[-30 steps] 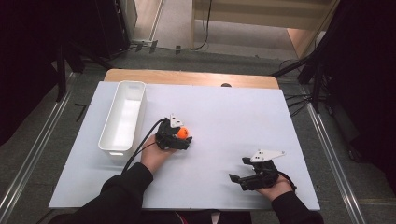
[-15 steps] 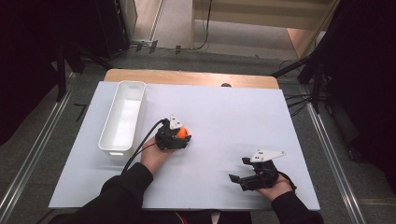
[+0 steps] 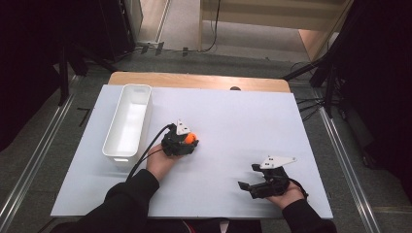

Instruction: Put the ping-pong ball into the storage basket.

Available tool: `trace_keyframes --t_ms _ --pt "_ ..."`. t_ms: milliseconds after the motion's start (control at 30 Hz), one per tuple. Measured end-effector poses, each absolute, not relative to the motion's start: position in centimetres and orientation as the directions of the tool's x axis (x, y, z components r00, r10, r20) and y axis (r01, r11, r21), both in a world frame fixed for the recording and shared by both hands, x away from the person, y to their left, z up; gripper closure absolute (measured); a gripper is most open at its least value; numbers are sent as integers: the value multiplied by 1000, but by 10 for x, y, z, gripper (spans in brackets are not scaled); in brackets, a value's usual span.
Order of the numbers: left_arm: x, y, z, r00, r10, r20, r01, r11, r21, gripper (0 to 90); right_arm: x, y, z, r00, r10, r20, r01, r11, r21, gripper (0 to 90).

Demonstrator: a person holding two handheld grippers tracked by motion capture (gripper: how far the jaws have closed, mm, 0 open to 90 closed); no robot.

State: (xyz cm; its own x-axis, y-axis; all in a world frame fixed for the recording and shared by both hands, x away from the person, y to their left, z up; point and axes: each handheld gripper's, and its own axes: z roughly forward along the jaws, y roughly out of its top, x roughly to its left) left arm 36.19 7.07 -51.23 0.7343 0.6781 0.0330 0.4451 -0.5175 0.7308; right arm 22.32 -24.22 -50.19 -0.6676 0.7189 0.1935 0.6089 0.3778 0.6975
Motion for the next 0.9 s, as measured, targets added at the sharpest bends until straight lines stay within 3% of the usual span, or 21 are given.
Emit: trace_keyframes --t_ms 900 --pt "362 74 -506 732 681 -10 452 -475 755 502 223 -241 -502 -668 717 200 612 377 695 123"
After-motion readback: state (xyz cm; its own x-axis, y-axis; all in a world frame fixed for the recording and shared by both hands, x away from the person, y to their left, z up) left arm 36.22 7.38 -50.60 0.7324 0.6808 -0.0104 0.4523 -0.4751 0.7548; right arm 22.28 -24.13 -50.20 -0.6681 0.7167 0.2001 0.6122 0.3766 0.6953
